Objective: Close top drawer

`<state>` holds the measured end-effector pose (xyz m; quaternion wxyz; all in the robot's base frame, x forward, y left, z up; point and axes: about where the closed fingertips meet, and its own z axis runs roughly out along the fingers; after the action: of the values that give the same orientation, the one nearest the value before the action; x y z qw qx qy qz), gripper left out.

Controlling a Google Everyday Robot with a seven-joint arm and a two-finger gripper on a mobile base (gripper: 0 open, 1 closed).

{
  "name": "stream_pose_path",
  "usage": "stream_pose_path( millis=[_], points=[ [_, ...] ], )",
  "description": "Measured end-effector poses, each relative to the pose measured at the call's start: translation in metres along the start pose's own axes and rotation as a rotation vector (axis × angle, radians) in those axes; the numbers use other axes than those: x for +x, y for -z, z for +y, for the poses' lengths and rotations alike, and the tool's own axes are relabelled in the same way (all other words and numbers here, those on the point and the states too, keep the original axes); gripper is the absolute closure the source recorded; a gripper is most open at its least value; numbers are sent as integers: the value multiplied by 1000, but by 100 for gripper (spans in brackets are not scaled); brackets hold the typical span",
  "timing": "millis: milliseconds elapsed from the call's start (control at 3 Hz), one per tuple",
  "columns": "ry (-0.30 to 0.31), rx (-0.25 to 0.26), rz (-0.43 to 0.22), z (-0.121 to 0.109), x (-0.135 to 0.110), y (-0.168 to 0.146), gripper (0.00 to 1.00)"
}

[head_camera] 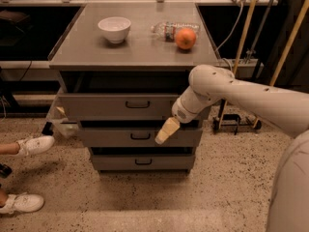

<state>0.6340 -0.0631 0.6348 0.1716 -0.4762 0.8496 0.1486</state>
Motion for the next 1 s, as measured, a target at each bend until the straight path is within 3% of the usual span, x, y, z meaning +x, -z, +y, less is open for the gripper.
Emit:
stream_pose_path(
  millis=[333,667,1000],
  points=[
    [-74,49,-84,-25,-22,2,0],
    [-74,49,-84,-25,-22,2,0],
    [-91,88,-135,-37,-49,5,0]
  ],
)
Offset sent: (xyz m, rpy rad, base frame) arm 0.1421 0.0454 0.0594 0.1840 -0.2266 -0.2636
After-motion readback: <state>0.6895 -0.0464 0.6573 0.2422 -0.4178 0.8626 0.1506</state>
